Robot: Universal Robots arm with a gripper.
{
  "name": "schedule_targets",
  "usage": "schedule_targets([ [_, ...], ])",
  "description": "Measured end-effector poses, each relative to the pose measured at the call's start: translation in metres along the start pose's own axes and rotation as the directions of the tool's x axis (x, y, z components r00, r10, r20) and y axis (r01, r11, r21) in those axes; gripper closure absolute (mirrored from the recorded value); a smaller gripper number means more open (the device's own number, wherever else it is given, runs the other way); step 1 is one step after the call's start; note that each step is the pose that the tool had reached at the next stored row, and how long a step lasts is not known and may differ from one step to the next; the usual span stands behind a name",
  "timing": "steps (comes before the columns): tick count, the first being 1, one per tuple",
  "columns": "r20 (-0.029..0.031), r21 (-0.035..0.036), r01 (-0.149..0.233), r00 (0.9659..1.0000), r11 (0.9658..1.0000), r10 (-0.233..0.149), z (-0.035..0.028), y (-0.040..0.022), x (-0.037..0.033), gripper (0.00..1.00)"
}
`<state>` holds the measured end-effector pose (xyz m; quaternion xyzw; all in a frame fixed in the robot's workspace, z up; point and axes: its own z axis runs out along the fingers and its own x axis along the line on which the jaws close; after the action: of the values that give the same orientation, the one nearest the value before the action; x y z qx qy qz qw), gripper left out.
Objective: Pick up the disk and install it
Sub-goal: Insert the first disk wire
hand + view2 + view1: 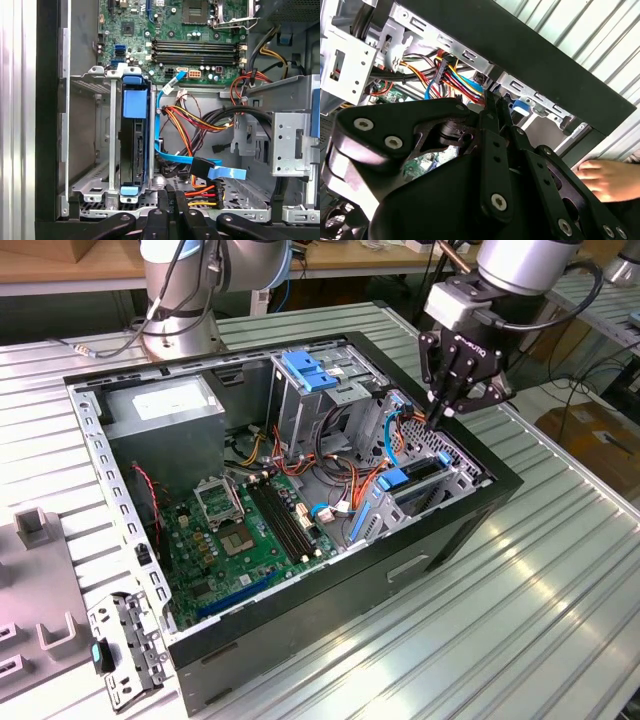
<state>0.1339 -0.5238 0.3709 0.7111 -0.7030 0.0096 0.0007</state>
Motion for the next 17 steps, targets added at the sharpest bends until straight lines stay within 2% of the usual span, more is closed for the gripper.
schedule_targets([
  [15,0.0000,0.0000,0.000,1.0000,1.0000,0.000,0.0000,0.0003,0.0000,0.83],
  [17,-0.0001,0.0000,-0.002,1.0000,1.0000,0.002,0.0001,0.0020,-0.0001,0.83],
])
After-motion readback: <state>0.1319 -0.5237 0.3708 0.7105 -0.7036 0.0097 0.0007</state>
